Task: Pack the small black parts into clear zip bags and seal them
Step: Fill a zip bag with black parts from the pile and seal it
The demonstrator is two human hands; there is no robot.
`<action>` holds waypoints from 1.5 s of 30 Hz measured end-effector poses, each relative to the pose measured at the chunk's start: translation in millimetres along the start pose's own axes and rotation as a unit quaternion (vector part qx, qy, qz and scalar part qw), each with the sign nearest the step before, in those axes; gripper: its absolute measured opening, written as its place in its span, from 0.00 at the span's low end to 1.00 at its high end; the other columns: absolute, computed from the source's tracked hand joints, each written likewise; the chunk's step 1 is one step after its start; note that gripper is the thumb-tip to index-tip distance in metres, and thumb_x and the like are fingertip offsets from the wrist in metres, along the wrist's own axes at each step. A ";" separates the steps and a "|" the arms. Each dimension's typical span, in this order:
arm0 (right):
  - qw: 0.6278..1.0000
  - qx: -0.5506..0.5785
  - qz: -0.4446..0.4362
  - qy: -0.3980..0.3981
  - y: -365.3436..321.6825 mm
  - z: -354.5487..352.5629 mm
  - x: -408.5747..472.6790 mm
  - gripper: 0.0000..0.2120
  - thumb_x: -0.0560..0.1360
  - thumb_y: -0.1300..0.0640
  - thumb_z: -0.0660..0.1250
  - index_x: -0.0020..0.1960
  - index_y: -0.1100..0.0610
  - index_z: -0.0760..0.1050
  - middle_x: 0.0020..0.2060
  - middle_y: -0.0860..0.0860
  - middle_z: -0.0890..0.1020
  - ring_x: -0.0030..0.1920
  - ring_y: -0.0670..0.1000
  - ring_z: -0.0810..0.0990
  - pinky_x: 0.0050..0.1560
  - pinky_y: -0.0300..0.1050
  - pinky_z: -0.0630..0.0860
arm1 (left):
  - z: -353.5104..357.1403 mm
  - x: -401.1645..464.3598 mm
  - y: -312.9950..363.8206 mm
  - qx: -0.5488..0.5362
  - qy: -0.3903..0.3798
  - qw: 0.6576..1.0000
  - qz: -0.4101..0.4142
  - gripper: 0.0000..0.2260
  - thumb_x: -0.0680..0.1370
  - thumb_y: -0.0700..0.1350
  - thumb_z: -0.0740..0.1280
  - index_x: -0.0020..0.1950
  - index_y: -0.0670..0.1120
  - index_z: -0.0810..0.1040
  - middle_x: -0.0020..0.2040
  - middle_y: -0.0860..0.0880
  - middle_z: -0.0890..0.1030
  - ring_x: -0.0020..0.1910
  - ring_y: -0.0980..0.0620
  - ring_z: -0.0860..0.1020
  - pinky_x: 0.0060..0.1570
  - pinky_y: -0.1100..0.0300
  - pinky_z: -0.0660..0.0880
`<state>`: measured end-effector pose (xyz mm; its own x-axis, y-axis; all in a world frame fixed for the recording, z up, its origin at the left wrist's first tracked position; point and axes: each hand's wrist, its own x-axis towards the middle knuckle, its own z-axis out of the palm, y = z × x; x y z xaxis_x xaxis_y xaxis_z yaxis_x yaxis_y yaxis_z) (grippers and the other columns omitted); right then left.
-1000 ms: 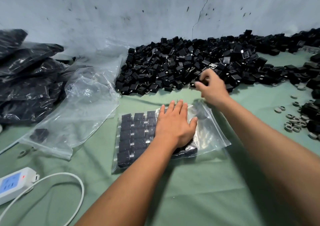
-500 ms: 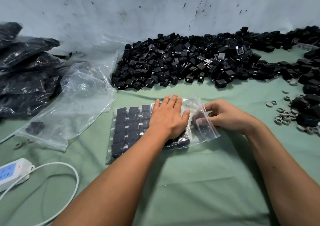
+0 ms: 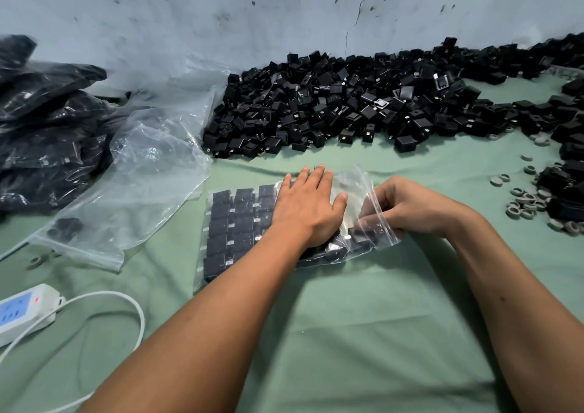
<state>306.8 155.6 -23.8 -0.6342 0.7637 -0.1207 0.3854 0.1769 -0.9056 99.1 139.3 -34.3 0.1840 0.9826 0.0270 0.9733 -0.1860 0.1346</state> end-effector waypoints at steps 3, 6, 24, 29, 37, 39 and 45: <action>1.000 -0.006 0.003 -0.002 -2.1 0.8 -0.4 0.10 0.73 0.48 0.77 0.40 0.55 0.86 0.34 0.57 0.85 0.32 0.53 0.75 0.31 0.42 0.70 | 0.1 -0.3 -0.3 0.002 0.002 1.000 0.000 0.30 0.85 0.60 0.45 0.85 0.49 0.50 0.85 0.49 0.49 0.84 0.49 0.46 0.81 0.45 0.42; 1.000 -0.026 0.007 -0.015 -5.1 -1.6 -2.2 0.17 0.73 0.39 0.75 0.39 0.53 0.86 0.32 0.55 0.84 0.31 0.52 0.74 0.32 0.42 0.69 | 0.2 -0.6 -0.1 -0.002 0.002 1.000 0.002 0.29 0.85 0.60 0.44 0.85 0.49 0.50 0.85 0.49 0.49 0.84 0.49 0.47 0.81 0.45 0.41; 0.996 -0.020 -0.092 0.003 -12.8 5.5 -0.2 0.07 0.72 0.61 0.78 0.41 0.49 0.86 0.36 0.50 0.86 0.37 0.46 0.83 0.40 0.42 0.78 | 3.4 -19.3 20.9 -0.067 0.065 0.993 -0.077 0.31 0.85 0.61 0.43 0.84 0.46 0.54 0.85 0.47 0.50 0.84 0.47 0.46 0.81 0.46 0.41; 0.996 -0.028 -0.071 -0.044 -10.6 6.8 1.4 0.08 0.70 0.56 0.79 0.47 0.54 0.85 0.42 0.55 0.88 0.42 0.53 0.86 0.48 0.57 0.82 | 7.5 -26.2 24.1 -0.043 0.050 0.994 -0.082 0.31 0.85 0.60 0.41 0.84 0.46 0.50 0.85 0.47 0.47 0.83 0.46 0.44 0.81 0.46 0.40; 0.996 -0.051 -0.038 -0.069 -9.9 3.5 1.3 0.08 0.71 0.51 0.78 0.45 0.53 0.84 0.41 0.55 0.87 0.42 0.52 0.85 0.46 0.59 0.81 | 8.9 -24.9 23.0 -0.008 0.021 0.997 -0.076 0.33 0.84 0.63 0.39 0.85 0.47 0.47 0.84 0.47 0.43 0.83 0.46 0.40 0.81 0.44 0.39; 0.996 -0.052 -0.031 -0.068 -9.2 2.7 0.8 0.08 0.71 0.52 0.78 0.45 0.56 0.84 0.42 0.57 0.86 0.42 0.54 0.84 0.49 0.64 0.81 | 8.9 -24.9 23.3 -0.006 0.018 0.997 -0.074 0.33 0.84 0.63 0.39 0.85 0.47 0.47 0.84 0.46 0.43 0.83 0.46 0.40 0.81 0.44 0.39; 0.997 -0.038 -0.024 -0.060 -9.3 5.3 0.0 0.05 0.72 0.57 0.79 0.45 0.57 0.85 0.42 0.58 0.87 0.45 0.64 0.86 0.50 0.65 0.81 | 8.1 -25.6 24.2 -0.002 0.012 0.997 -0.075 0.32 0.84 0.63 0.39 0.85 0.48 0.46 0.84 0.47 0.42 0.83 0.46 0.39 0.81 0.44 0.39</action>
<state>299.6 150.6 -17.5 -0.7270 0.6743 -0.1295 0.3990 0.2614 -0.8789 119.0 109.7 -39.8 0.0335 0.9990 0.0301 0.9891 -0.0375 0.1424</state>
